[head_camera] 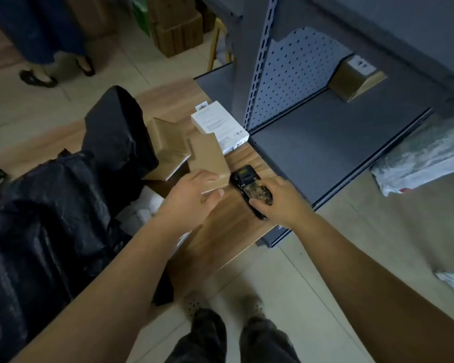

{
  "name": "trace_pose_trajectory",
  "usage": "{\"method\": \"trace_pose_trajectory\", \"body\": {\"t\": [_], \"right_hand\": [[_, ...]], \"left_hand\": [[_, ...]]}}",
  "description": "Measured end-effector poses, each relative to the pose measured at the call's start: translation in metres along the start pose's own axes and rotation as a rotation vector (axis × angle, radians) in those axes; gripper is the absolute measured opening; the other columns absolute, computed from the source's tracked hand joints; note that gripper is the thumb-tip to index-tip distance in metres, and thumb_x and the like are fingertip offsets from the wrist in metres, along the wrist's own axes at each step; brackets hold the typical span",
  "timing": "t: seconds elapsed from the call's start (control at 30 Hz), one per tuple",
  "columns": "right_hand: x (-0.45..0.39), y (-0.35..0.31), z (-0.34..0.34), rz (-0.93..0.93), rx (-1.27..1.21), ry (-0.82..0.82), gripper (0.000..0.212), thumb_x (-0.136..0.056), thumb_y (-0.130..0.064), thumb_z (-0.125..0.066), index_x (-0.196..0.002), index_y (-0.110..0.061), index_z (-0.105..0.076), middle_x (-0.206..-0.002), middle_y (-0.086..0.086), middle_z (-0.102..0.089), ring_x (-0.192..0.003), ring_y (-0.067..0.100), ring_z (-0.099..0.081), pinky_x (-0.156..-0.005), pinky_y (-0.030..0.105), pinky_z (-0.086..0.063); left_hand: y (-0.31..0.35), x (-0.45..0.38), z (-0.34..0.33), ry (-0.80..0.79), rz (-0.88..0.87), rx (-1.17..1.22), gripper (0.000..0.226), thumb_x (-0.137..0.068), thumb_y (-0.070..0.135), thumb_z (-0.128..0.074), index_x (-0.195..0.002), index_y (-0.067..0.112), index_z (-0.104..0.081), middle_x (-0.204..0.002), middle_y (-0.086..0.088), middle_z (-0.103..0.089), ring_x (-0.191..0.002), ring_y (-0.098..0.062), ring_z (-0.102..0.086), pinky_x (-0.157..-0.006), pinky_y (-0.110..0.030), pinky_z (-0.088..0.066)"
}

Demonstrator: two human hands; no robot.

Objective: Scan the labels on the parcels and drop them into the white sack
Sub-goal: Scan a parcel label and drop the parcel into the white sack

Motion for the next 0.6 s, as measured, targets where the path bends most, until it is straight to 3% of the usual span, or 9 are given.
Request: {"method": "trace_pose_trajectory", "body": {"t": [0.17, 0.27, 0.43, 0.6], "right_hand": [[-0.023, 0.004, -0.017, -0.048, 0.167, -0.106, 0.076, -0.088, -0.064, -0.055, -0.15, -0.028, -0.033, -0.15, 0.009, -0.038, -0.137, 0.03, -0.035, -0.112, 0.047, -0.035], [-0.029, 0.004, -0.032, -0.074, 0.259, -0.146, 0.077, -0.089, -0.065, -0.053, -0.151, -0.03, -0.023, -0.152, 0.014, -0.031, -0.137, 0.035, -0.034, -0.112, 0.051, -0.032], [-0.032, 0.001, -0.038, -0.105, 0.274, -0.103, 0.062, -0.093, -0.047, -0.057, -0.145, -0.03, -0.027, -0.146, 0.017, -0.033, -0.132, 0.036, -0.036, -0.106, 0.052, -0.036], [-0.019, 0.013, -0.004, -0.05, 0.178, -0.077, 0.062, -0.087, -0.047, -0.062, -0.142, -0.03, -0.039, -0.14, 0.01, -0.045, -0.128, 0.033, -0.039, -0.103, 0.049, -0.037]], "left_hand": [[-0.002, -0.007, -0.002, 0.046, 0.098, -0.006, 0.034, -0.095, 0.031, -0.062, -0.125, 0.015, -0.061, -0.119, 0.007, -0.059, -0.104, -0.011, -0.054, -0.091, -0.023, -0.043], [-0.004, -0.003, -0.004, 0.114, 0.142, -0.02, 0.034, -0.094, 0.03, -0.063, -0.124, 0.016, -0.062, -0.116, 0.007, -0.059, -0.105, -0.009, -0.054, -0.085, -0.02, -0.041], [-0.004, 0.015, -0.01, 0.196, 0.2, -0.029, 0.036, -0.095, 0.034, -0.061, -0.128, 0.019, -0.06, -0.122, 0.005, -0.06, -0.114, -0.011, -0.055, -0.09, -0.03, -0.05], [0.018, 0.037, -0.005, 0.246, 0.277, -0.076, 0.039, -0.096, 0.038, -0.057, -0.132, 0.024, -0.057, -0.13, 0.008, -0.057, -0.118, -0.007, -0.051, -0.092, -0.021, -0.041]]}}
Point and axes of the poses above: each hand's wrist, its own x-axis away from the middle knuckle, its own z-axis out of the back of the hand, y = z × x, the point moved 2 cm from there along -x, towards the middle knuckle
